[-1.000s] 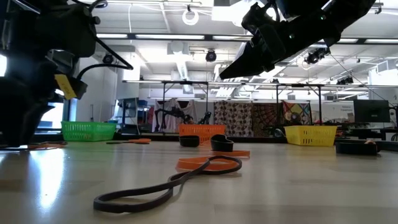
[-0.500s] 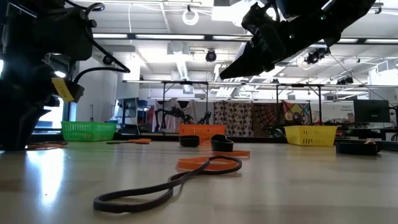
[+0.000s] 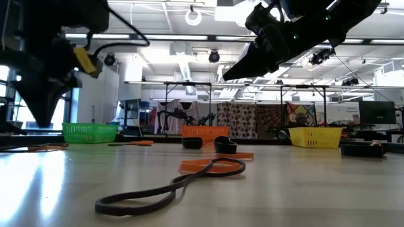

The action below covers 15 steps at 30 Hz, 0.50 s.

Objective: Sort rubber bands into baskets
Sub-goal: Put the middle left blue rubber band into the orange bin

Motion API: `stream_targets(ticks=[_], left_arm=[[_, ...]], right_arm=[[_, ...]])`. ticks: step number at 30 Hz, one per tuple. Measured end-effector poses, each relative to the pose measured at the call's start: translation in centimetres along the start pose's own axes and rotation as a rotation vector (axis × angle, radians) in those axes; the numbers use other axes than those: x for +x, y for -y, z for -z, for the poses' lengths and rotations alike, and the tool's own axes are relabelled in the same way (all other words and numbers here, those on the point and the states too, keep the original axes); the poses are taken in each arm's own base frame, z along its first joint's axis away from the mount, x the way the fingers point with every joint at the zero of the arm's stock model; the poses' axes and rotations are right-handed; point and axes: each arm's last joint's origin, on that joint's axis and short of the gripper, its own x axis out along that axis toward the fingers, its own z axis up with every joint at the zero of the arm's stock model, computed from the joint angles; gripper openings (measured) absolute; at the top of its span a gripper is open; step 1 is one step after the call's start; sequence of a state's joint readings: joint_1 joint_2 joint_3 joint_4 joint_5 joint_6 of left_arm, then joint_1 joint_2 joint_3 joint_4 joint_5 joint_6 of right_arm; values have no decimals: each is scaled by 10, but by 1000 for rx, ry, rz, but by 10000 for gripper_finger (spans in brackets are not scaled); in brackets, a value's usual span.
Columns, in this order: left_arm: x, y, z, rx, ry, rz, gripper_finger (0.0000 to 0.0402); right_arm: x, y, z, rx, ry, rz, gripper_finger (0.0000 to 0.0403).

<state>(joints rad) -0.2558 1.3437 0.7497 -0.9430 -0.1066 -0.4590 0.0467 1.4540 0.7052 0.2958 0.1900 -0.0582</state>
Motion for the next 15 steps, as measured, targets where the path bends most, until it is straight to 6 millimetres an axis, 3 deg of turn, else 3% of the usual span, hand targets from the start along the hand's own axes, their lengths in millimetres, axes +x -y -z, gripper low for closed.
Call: stream_targets(ticks=[7,15], left_arm=[[-21,2,-12,-23,98,6,1],[1,-4,0,-229,10,-21,36]], right_arm=[[0,-1,0,8,3,-45,0],[0,-1,0,25,2,-46,1]])
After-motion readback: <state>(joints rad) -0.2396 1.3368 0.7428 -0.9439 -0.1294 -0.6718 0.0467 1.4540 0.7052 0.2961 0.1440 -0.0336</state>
